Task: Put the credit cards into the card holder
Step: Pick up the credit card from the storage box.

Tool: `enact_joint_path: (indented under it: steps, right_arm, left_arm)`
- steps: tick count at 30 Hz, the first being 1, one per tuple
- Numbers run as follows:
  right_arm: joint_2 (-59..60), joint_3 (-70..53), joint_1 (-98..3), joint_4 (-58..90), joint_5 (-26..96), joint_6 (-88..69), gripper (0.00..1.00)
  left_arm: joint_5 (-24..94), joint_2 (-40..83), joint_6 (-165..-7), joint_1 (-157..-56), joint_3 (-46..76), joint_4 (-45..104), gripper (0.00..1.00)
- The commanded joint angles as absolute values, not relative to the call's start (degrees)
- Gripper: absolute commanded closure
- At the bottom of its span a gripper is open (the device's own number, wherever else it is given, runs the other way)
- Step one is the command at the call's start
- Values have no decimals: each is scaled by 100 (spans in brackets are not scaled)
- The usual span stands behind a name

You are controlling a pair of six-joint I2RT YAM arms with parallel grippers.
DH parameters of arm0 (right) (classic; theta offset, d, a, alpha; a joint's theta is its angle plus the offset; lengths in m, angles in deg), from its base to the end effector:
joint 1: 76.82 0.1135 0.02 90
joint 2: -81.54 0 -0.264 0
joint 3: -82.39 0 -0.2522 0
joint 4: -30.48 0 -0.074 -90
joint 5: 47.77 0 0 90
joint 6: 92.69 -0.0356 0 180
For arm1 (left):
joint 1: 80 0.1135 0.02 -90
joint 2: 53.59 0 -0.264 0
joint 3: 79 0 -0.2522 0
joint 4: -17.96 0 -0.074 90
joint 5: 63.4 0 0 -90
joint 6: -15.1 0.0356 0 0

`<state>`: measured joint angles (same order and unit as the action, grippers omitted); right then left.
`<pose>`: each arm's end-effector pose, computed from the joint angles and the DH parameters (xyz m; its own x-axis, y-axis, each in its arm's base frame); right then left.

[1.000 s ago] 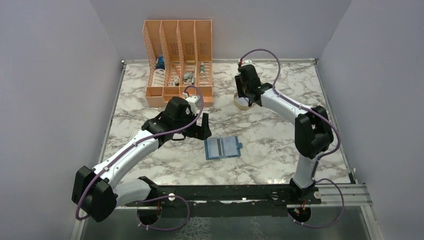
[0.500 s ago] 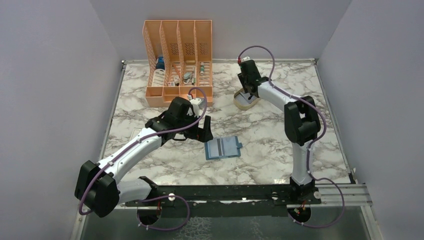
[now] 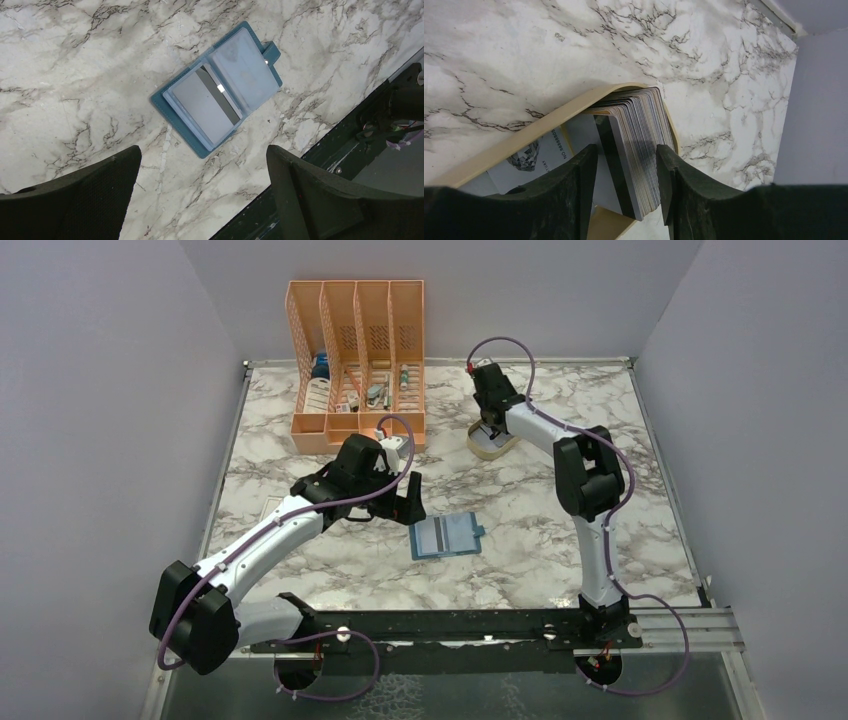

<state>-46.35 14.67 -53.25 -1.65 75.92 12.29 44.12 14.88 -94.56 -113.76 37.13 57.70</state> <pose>0.4613 0.1797 0.1773 -0.6577 -0.5216 -0.5435 -0.1665 0.8043 -0.5704 0.2033 -0.1488 0.2634 -0.7857 0.1393 -0.6027 0.4721 0.7646 -0.4388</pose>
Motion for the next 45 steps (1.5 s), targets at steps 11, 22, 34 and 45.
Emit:
enact_joint_path:
  steps: [11,22,34,45]
  right_arm:
    - [-4463,1415,-5363,173,7985,1458,61]
    - [-4353,1485,-5376,149,7896,1548,70]
    - [-4163,1499,-5367,-195,7619,1218,80]
    - [-3812,1431,-5362,-549,7258,909,94]
  left_arm:
    - [4493,1330,-9309,-11357,3776,5863,1]
    - [4494,1330,-9309,-11349,3767,5886,1]
    - [5067,1591,-9290,-11146,3741,5888,1]
    - [4826,1522,-9534,-11104,3776,5906,1]
